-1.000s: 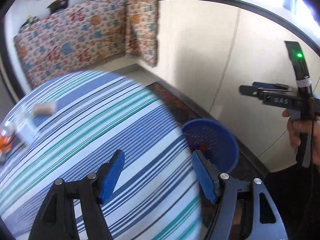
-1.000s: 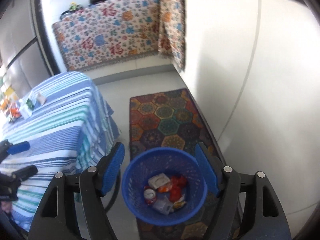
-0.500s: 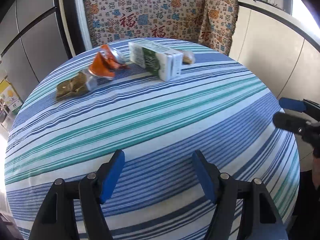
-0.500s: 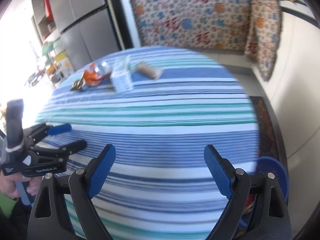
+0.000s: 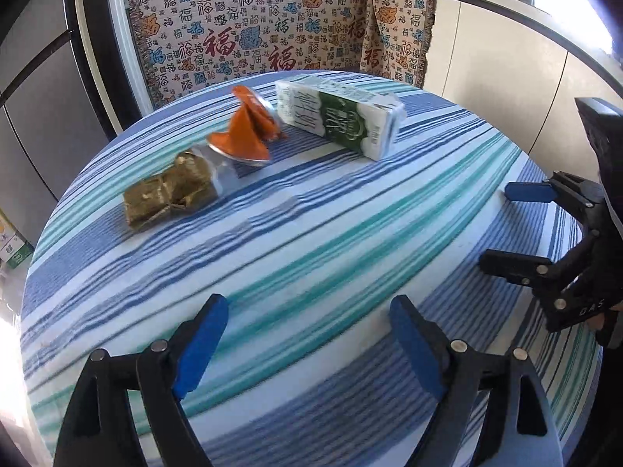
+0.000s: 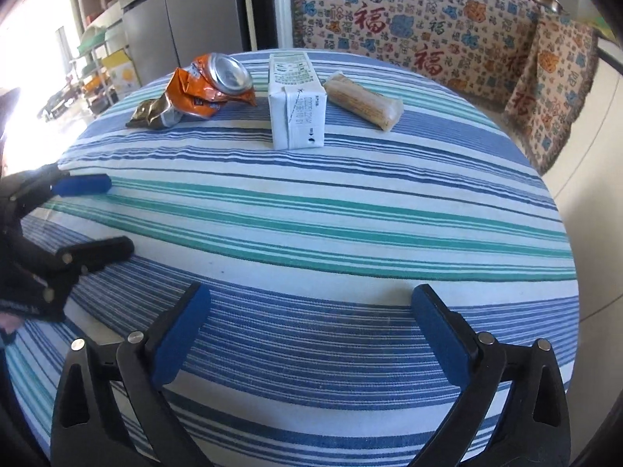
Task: Collect trash
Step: 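Grasp the gold foil packet with the left gripper, then grasp the beige wrapped snack bar with the right gripper while the left gripper holds the packet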
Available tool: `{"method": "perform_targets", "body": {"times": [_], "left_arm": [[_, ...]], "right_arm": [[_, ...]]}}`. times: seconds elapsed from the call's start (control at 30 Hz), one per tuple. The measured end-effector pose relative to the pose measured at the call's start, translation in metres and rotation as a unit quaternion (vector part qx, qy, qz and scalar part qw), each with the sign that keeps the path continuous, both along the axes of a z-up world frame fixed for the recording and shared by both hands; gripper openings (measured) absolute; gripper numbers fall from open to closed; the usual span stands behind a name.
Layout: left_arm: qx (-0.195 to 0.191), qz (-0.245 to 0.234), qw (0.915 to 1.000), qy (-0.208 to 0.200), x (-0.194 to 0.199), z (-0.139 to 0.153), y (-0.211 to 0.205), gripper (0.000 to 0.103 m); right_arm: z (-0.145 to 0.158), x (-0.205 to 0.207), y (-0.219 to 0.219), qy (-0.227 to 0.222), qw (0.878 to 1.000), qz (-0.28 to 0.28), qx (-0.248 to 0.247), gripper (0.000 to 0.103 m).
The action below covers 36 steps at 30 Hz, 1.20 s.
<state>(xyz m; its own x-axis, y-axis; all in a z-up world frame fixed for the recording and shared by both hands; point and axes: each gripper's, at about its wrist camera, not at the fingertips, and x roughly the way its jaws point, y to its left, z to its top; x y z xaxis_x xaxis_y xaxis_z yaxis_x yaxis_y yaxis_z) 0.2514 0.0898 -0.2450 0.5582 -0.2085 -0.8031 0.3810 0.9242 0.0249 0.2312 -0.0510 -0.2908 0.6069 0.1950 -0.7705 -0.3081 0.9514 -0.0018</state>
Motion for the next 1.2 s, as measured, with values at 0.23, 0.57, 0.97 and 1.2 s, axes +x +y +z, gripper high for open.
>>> {"method": "perform_targets", "body": {"times": [0.23, 0.57, 0.97, 1.2], "left_arm": [[-0.03, -0.008, 0.999, -0.033, 0.055, 0.03, 0.062, 0.087], [0.003, -0.104, 0.9945, -0.011, 0.111, 0.027, 0.053, 0.087], [-0.052, -0.153, 0.9848, 0.064, 0.079, 0.008, 0.041, 0.038], [-0.093, -0.011, 0.9928, 0.074, 0.042, 0.012, 0.04, 0.037]], "right_arm": [[0.001, 0.0, -0.001, 0.0, 1.0, 0.0, 0.0, 0.103], [0.002, 0.0, -0.001, 0.0, 1.0, 0.0, 0.0, 0.103], [0.001, -0.001, -0.002, -0.001, 1.0, 0.001, 0.0, 0.103], [0.001, -0.001, -0.002, -0.001, 1.0, 0.001, 0.0, 0.103]]}}
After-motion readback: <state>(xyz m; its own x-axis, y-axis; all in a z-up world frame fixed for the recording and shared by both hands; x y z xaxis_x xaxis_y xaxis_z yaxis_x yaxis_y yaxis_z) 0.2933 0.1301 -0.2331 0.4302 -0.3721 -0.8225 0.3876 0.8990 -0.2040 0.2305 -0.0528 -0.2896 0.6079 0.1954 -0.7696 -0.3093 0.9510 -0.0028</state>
